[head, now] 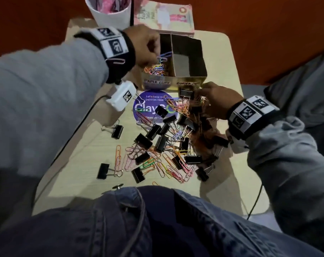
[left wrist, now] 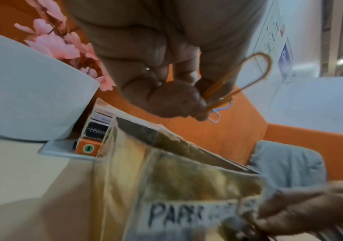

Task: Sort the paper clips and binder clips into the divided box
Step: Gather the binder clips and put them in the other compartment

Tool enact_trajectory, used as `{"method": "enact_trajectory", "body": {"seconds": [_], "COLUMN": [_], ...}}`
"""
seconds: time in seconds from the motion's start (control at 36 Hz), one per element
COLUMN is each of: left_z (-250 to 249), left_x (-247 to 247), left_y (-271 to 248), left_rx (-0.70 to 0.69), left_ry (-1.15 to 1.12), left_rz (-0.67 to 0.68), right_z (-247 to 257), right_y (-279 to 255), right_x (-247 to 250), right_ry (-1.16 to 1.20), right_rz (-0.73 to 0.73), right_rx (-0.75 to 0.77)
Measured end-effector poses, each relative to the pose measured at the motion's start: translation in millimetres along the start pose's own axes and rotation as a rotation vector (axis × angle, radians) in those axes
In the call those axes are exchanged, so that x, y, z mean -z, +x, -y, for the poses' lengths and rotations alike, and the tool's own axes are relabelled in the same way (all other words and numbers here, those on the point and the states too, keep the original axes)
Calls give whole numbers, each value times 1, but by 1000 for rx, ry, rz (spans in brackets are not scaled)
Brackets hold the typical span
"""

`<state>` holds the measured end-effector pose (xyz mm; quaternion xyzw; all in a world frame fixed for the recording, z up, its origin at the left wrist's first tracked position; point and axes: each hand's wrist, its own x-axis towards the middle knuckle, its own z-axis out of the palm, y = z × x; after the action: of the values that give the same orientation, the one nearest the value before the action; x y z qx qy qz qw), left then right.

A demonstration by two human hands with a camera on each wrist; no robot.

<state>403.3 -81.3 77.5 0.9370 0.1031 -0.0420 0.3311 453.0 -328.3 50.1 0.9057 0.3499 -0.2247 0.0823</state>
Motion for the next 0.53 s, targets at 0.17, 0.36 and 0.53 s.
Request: {"method": "enact_trajectory", "body": {"seconds": [0.17,0.36,0.53], "left_z": [-19,-11,-27], "left_x": [-15,-25,-38], "left_y": [26,15,-31], "left_rx": [18,-11,-196], "left_ry": [361,359,384], "left_rz": [-14,-112,32], "right_z": [-1,-1,8], "right_y": [9,9,9], "right_x": [1,-3,-5], "right_ry": [-168,-325,-337], "right_rz": [59,6,-42], "right_rx": [52,127,164]}}
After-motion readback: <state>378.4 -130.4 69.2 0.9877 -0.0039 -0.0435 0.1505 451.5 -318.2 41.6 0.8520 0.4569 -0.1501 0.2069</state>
